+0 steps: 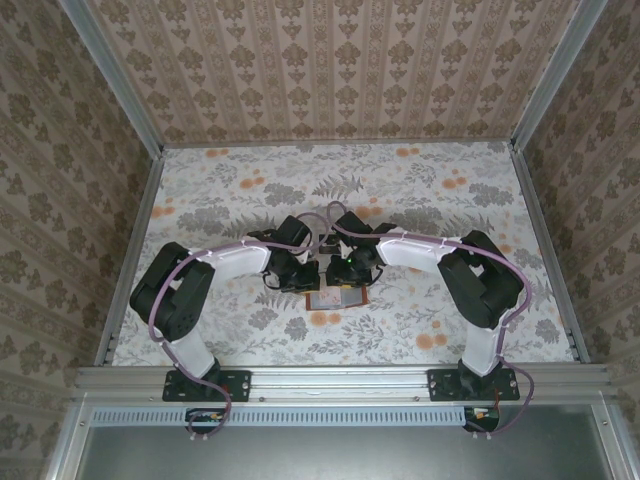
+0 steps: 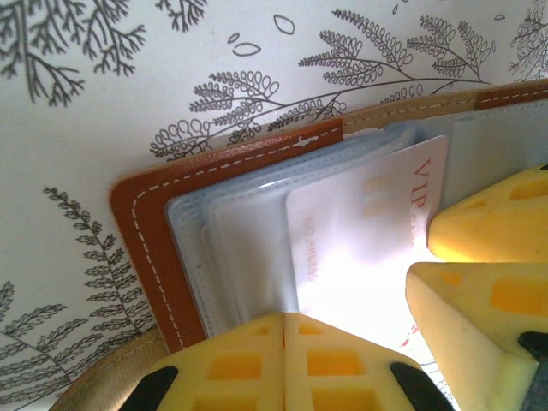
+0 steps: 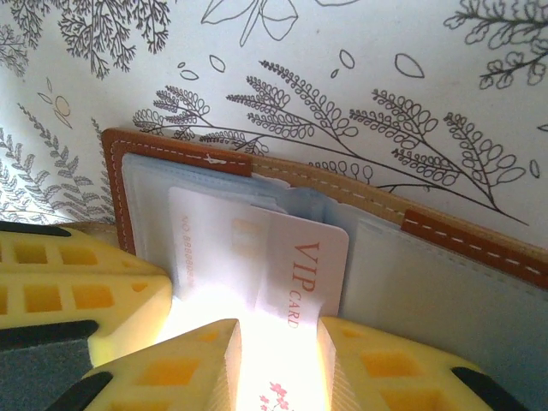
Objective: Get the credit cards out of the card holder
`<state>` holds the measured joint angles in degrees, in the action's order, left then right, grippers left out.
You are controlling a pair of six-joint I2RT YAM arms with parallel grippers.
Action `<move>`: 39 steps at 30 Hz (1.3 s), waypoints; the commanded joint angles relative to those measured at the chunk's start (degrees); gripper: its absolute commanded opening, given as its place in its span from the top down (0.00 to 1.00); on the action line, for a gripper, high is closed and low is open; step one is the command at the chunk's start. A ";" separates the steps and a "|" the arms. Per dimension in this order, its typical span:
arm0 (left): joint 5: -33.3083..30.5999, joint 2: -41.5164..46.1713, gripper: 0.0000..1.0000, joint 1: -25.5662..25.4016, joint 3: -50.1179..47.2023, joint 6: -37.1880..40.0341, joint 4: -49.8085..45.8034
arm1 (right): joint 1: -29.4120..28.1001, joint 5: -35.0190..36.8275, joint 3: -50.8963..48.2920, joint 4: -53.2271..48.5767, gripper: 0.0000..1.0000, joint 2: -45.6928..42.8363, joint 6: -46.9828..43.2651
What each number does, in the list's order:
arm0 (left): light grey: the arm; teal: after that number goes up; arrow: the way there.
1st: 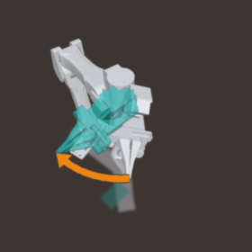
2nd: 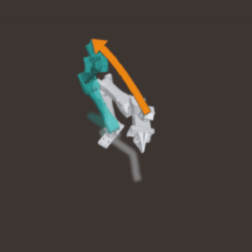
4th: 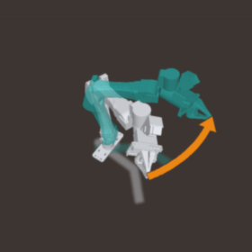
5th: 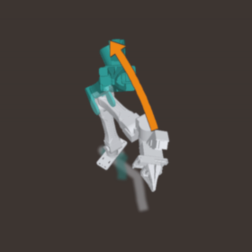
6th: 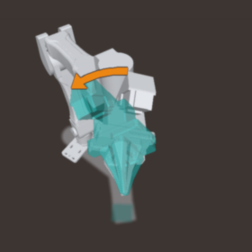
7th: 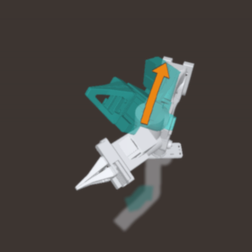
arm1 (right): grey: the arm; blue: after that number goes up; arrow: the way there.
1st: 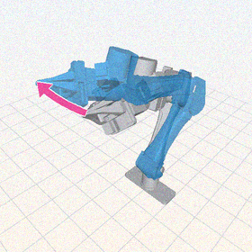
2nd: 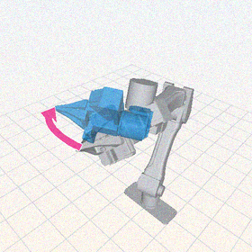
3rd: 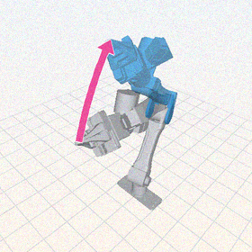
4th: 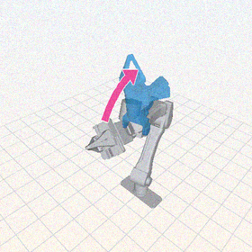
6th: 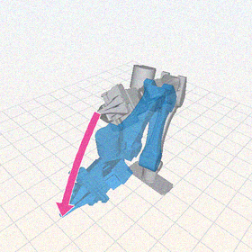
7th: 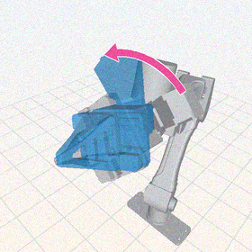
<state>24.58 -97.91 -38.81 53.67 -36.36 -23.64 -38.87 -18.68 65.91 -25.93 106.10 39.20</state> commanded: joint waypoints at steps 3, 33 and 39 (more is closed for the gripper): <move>-2.45 0.48 0.92 0.65 0.29 0.86 -4.10 | 0.21 1.49 0.20 -2.98 0.68 -2.63 -0.34; -5.18 -4.35 0.93 -1.08 4.25 2.11 -8.44 | 3.27 -8.17 -5.78 7.62 0.70 0.09 0.97; -4.89 -4.66 0.94 -1.05 3.64 1.99 -8.09 | 3.63 -11.83 -7.38 11.94 0.73 0.51 2.51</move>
<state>21.80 -100.40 -39.64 58.17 -35.70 -29.19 -35.46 -27.24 59.61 -16.84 105.51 40.18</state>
